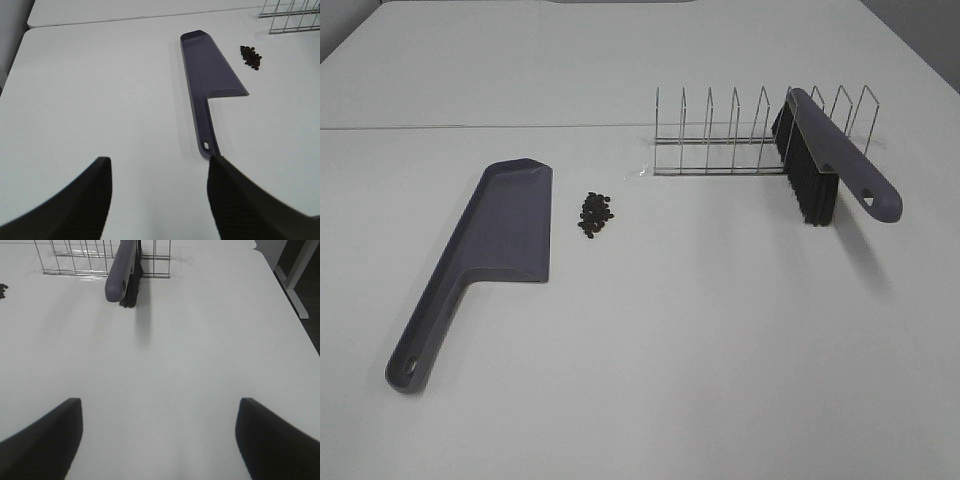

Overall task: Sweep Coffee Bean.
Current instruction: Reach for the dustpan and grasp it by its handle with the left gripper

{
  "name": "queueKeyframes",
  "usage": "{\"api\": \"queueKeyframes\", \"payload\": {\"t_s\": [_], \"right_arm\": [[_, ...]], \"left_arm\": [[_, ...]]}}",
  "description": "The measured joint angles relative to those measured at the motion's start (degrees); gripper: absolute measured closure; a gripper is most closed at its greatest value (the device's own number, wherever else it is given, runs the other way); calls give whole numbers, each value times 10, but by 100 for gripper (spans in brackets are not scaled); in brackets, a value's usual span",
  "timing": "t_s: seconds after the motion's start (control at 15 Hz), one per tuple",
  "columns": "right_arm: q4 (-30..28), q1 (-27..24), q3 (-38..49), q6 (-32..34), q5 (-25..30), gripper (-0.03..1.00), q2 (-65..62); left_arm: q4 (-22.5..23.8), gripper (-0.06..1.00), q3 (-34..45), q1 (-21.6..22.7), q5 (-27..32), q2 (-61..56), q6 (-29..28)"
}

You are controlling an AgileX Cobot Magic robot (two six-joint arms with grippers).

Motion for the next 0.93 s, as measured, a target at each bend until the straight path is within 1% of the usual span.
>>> {"api": "queueKeyframes", "payload": {"t_s": [0.93], "right_arm": [[0, 0, 0, 0, 0, 18, 0]], "left_arm": [[0, 39, 0, 0, 0, 0, 0]]}}
